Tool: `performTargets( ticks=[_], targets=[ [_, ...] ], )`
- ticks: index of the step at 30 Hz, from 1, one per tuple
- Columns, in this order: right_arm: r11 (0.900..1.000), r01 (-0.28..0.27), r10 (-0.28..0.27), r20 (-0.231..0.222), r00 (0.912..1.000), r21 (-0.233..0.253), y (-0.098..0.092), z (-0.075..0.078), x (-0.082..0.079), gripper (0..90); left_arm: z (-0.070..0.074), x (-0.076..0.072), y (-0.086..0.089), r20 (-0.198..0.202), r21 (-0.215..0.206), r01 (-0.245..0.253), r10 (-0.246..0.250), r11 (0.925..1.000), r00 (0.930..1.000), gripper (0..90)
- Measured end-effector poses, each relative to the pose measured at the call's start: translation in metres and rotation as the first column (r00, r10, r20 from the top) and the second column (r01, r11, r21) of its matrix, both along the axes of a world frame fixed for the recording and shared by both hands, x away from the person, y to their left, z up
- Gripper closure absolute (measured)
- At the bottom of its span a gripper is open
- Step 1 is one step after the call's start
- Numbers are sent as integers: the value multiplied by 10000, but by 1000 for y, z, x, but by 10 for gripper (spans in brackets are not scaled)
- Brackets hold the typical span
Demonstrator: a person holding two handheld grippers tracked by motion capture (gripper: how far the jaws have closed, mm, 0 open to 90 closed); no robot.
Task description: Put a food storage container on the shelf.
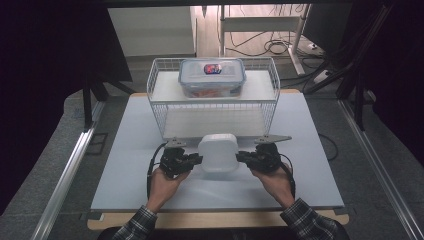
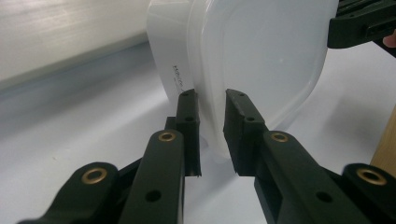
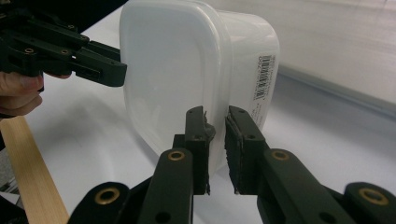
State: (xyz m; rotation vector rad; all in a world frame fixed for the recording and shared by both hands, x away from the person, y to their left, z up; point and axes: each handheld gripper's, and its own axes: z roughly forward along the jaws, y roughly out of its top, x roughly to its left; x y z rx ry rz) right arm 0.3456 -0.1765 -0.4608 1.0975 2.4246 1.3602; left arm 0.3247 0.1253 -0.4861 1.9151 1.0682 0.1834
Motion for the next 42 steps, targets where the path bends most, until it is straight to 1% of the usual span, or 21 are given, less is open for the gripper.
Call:
performTargets(
  ticks=[6,7,10,14,21,22,23,25,26,27,30,31,32,33,37,39,42],
  targets=[
    [9998,-55,50,249,9997,190,0,6,0,793,7,-1,1,283,-79,-18,20,10000,9996,771],
    [9998,-56,50,294,9996,215,-1,7,0,793,10,-1,2,390,-86,-38,41,10000,9992,771],
    [9996,-70,58,397,9992,287,-1,9,0,793,13,-2,2,490,-97,-40,45,9999,9988,771],
    [9991,-119,95,595,9982,404,-1,16,0,794,19,-1,4,641,-131,-54,62,9999,9979,771],
    [9979,-179,117,984,9951,627,1,33,1,795,39,-1,7,1169,-186,-124,145,9998,9930,771],
    [9976,-175,106,1038,9945,663,1,35,2,795,44,0,8,1288,-210,-167,192,9996,9915,771],
    [9972,-199,112,1195,9928,717,2,43,2,795,47,0,8,1356,-215,-176,204,9996,9906,771],
    [9970,-197,103,1236,9923,743,2,45,3,795,55,0,9,1537,-206,-166,195,9997,9879,771],
    [9965,-230,119,1355,9907,800,3,53,4,795,58,0,10,1601,-205,-169,200,9996,9869,771],
    [9965,-230,119,1355,9907,800,3,53,4,795,63,0,11,1672,-171,-153,180,9997,9858,771],
    [9949,-294,141,1559,9877,960,4,64,6,795,76,1,13,1925,-174,-228,257,9996,9810,772],
    [9946,-309,148,1587,9872,993,5,67,7,795,80,1,14,2007,-158,-240,266,9996,9793,772],
    [9936,-360,177,1674,9857,1073,6,75,8,795,85,1,15,2092,-156,-252,279,9996,9775,773],
    [9936,-360,177,1674,9857,1073,6,75,8,795,90,1,15,2167,-156,-271,298,9995,9758,773],
    [9910,-466,226,1867,9822,1253,8,91,12,795,111,2,18,2519,-153,-332,360,9993,9671,773],
    [9894,-512,236,1973,9801,1359,9,99,14,795,119,3,19,2627,-165,-344,375,9993,9641,774],
    [9887,-538,228,2146,9764,1397,10,111,17,795,131,5,21,2786,-222,-414,460,9989,9593,774]
  ],
)
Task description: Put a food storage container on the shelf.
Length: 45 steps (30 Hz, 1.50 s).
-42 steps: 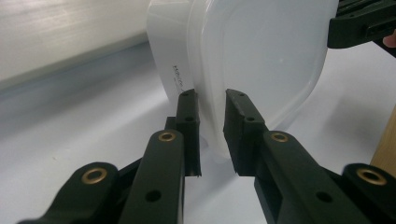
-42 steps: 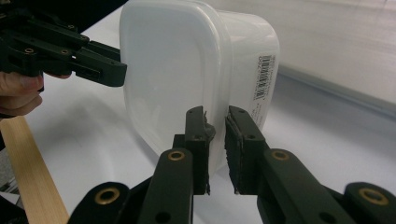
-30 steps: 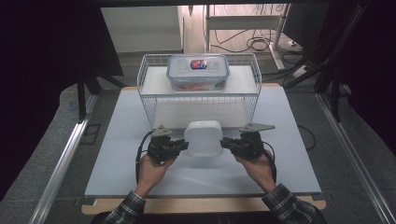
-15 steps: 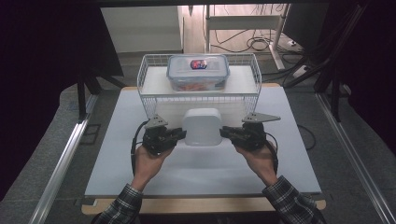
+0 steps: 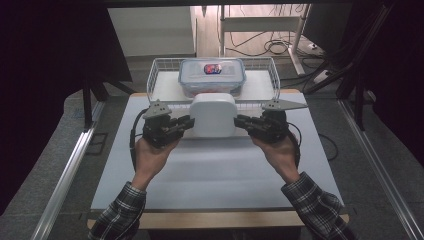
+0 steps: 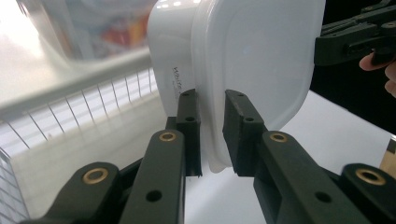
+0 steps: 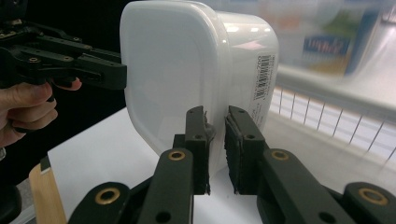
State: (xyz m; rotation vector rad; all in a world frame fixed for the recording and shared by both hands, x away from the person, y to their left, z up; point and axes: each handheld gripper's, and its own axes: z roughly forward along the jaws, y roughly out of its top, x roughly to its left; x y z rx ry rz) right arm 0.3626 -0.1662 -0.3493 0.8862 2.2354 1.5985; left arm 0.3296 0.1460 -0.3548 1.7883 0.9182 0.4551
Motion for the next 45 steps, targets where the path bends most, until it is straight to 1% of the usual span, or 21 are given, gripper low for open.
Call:
performTargets(
  ticks=[2,3,4,5,7,9,14,16,20,21,22,23,26,27,29,31,32,34,37,45],
  targets=[
    [10000,5,-6,94,10000,34,1,8,2,794,7,2,1,95,-64,-19,19,10000,10000,774],
    [10000,10,-11,109,9999,95,1,15,5,794,11,3,1,148,-98,-11,13,10000,9999,774],
    [9999,-6,5,108,9999,151,1,19,6,794,15,4,2,173,-147,-18,20,9999,9998,774],
    [9999,-6,5,108,9999,151,1,19,6,794,19,5,2,227,-162,-3,7,9999,9997,774],
    [9997,-4,0,181,9998,242,1,26,9,793,27,7,2,330,-182,-2,8,9998,9995,775],
    [9995,11,-18,216,9998,309,1,35,10,793,35,8,2,436,-203,-27,36,9998,9990,774],
    [9990,53,-74,472,9989,435,3,57,16,792,57,13,4,691,-268,-41,60,9996,9976,775],
    [9988,45,-70,501,9987,498,3,63,19,790,65,16,5,818,-307,-60,85,9995,9966,775],
    [9984,46,-78,574,9983,558,5,75,27,788,76,21,6,958,-388,-114,150,9992,9953,776],
    [9984,85,-121,633,9979,564,6,80,31,786,78,23,6,988,-423,-133,175,9990,9949,776],
    [9984,85,-121,633,9979,564,6,80,31,786,80,25,6,1021,-457,-140,186,9989,9946,776],
    [9983,152,-191,678,9975,571,7,85,36,785,82,27,7,1053,-492,-151,202,9987,9942,777],
    [9982,226,-266,719,9971,558,9,88,41,783,85,34,7,1051,-619,-197,262,9979,9941,778],
    [9980,359,-396,711,9967,524,10,91,46,781,87,37,7,1046,-617,-225,289,9978,9941,778],
    [9978,403,-439,706,9965,521,10,92,48,780,88,42,7,1006,-655,-231,296,9976,9945,778],
    [9974,512,-545,648,9964,503,11,94,55,778,89,47,6,985,-635,-262,324,9976,9946,779],
    [9974,512,-545,648,9964,503,11,94,55,778,90,50,6,951,-627,-277,336,9976,9949,778],
    [9968,626,-655,593,9961,500,12,94,62,776,90,54,5,891,-650,-311,368,9974,9953,778],
    [9963,687,-716,565,9958,510,13,94,65,774,89,60,5,859,-731,-333,395,9968,9955,777],
    [9943,957,-980,484,9940,476,15,92,78,759,85,73,5,725,-948,-269,338,9951,9968,772]
  ],
)
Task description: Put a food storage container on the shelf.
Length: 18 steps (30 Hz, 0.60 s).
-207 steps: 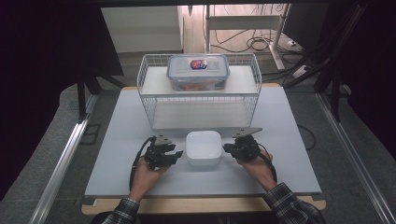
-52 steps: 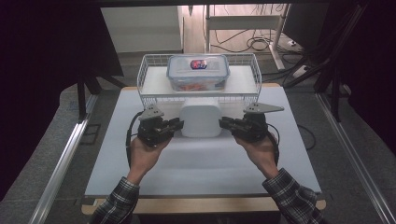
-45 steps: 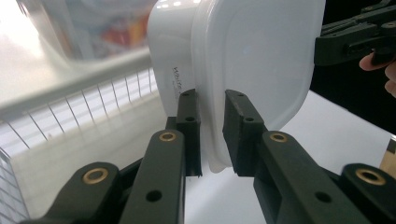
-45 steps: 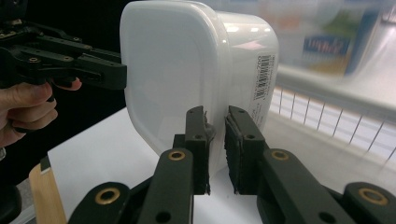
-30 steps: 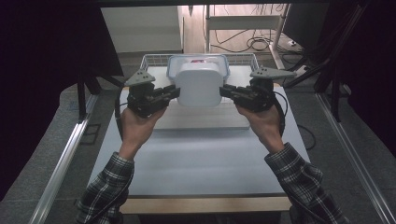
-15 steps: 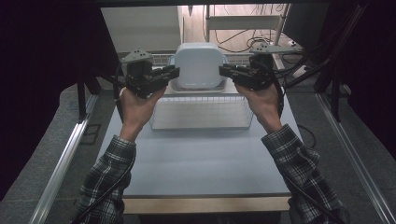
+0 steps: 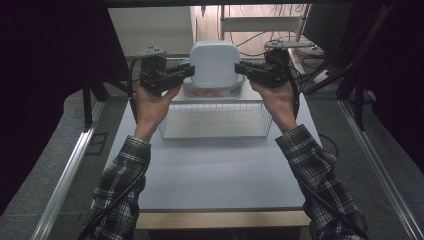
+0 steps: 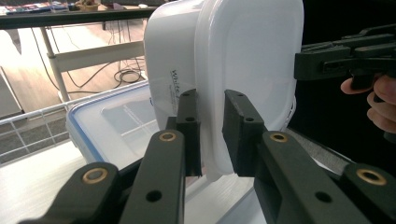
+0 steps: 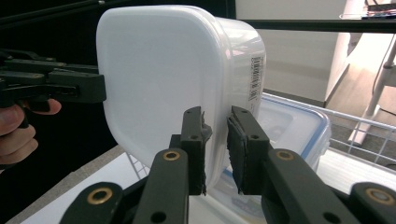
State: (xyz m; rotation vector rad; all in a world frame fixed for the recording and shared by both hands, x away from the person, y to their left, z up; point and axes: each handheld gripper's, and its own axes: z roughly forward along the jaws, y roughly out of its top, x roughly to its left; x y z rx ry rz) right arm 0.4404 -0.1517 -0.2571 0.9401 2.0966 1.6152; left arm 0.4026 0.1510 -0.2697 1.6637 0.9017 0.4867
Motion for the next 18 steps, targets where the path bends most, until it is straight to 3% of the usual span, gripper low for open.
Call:
performTargets(
  ticks=[7,18],
  targets=[
    [9999,94,-94,-26,10000,96,1,1,8,734,0,7,1,-18,-207,49,-49,9998,10000,758],
    [9998,169,-168,113,9998,-50,8,3,14,653,2,16,-2,52,-155,-187,188,9997,9998,708]
  ],
)
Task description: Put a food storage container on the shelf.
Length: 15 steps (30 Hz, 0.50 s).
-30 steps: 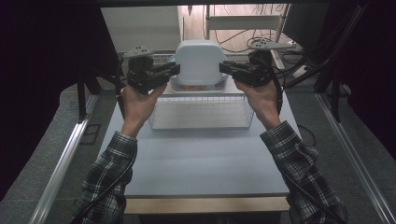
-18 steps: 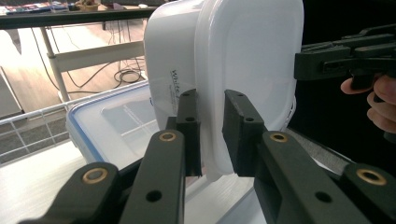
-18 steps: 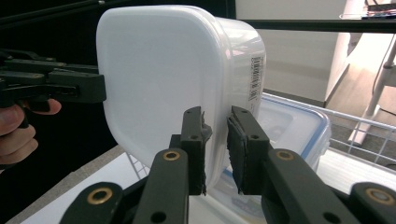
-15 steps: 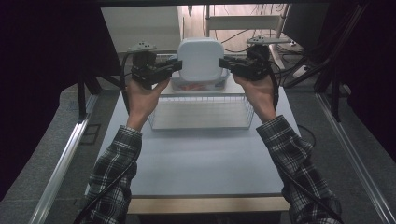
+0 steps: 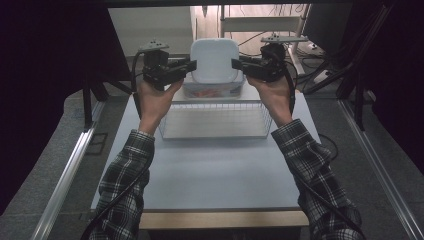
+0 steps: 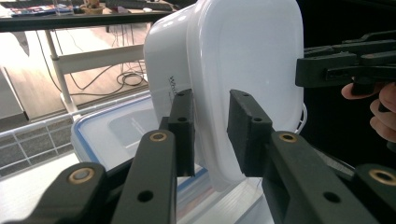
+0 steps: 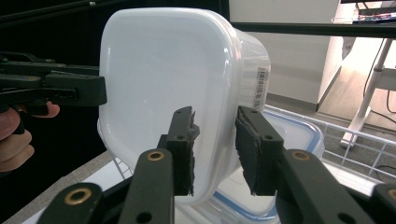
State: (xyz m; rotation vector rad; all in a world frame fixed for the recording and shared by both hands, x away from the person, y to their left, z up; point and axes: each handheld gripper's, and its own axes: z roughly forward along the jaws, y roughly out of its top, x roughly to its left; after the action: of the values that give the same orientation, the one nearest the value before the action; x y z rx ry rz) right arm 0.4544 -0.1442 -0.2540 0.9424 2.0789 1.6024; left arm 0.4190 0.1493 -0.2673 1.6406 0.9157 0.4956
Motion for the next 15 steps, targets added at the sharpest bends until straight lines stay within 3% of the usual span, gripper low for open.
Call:
performTargets(
  ticks=[8,12,15],
  targets=[
    [9998,138,-138,15,9999,-175,4,-1,5,595,0,7,-1,5,-102,-194,194,9998,9998,640],
    [9994,124,-125,-54,9999,-314,6,-3,9,587,-1,13,-2,-155,74,-264,265,9996,9995,613],
    [9996,159,-162,-117,9998,-254,6,-4,13,587,-1,18,0,-314,-279,-187,178,9994,9993,597]
  ],
)
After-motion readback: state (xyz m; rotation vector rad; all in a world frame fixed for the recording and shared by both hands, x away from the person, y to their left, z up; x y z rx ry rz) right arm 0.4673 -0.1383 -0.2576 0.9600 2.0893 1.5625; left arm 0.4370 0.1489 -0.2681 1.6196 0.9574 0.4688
